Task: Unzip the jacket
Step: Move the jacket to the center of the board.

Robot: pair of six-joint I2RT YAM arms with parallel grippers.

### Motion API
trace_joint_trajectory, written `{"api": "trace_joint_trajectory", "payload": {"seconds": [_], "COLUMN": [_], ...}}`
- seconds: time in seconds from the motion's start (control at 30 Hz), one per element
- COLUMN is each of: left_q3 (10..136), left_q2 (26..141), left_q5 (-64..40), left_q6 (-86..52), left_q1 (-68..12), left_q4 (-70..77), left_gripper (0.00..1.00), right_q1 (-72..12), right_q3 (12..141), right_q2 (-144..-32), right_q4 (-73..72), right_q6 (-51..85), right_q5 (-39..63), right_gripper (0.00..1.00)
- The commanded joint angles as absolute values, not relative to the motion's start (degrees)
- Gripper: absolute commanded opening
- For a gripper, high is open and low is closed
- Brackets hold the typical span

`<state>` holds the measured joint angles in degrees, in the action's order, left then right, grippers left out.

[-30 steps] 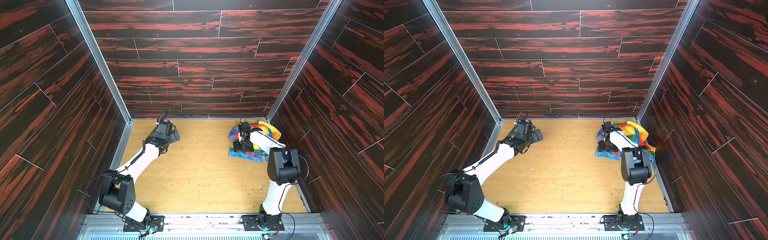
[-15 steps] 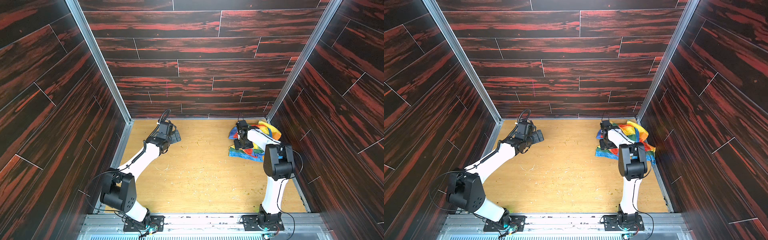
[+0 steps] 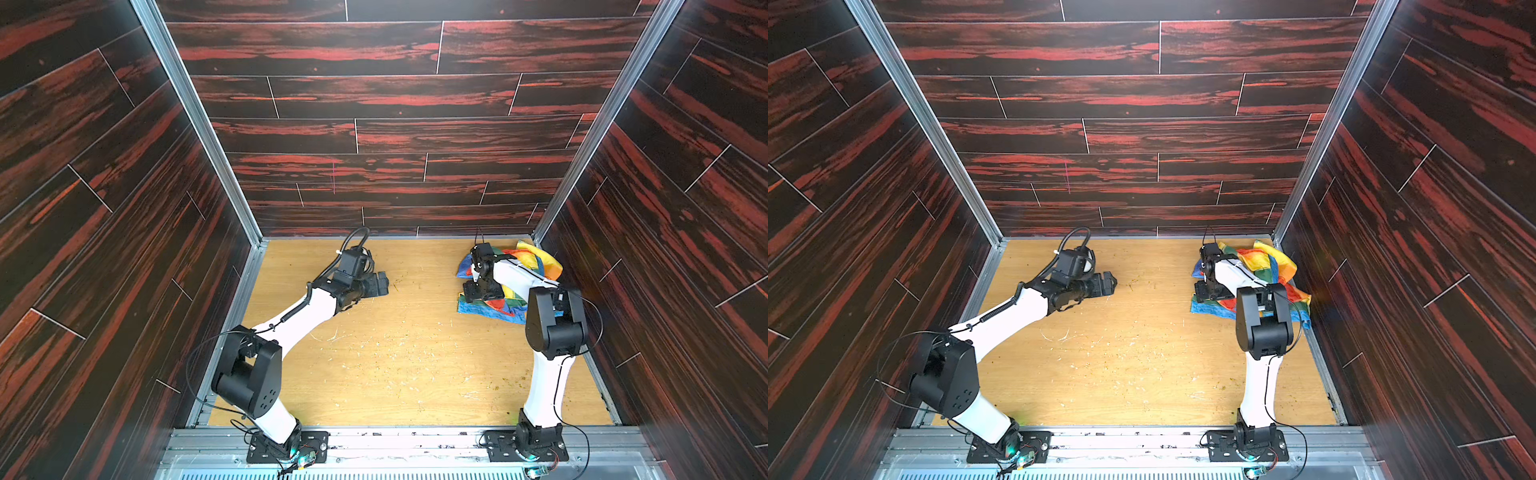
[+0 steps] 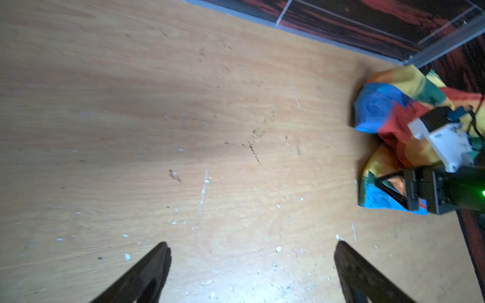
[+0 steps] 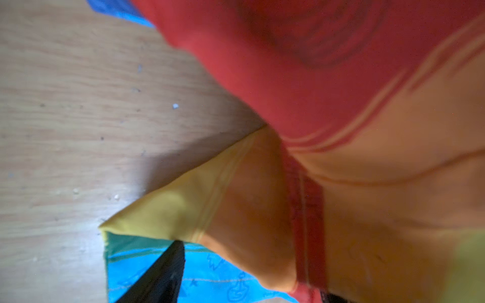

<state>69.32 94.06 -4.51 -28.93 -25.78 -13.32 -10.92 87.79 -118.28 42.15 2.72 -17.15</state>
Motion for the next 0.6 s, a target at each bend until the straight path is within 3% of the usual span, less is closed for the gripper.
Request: {"api": "trace_joint_trajectory", "payload": {"seconds": [0.0,0.3,0.57], "left_q3": [71.7,71.8,71.8], "left_q2": [94.3,94.5,94.2], "left_q5": [-5.1,-4.7,-3.4], "left_q6": [-28.6,-28.9,-28.9], "left_q1": [-25.8,-25.9,-25.9], "left_q4": [-12.7,-12.9,-13.6], "left_gripper": [0.98,0.98,0.97], "right_q1": [-11.0,-11.0,-11.0], "right_q3": [87.7,88.2,88.1], "right_q2": [-119.3,-120.8,-121.4], "right_q4": [42.6,43.1,42.6], "right_q6": [3.2,3.2,3.4], "right_q5": [-19.8,-24.1,-23.8], "right_gripper": [0.76,0.65,0.43]}}
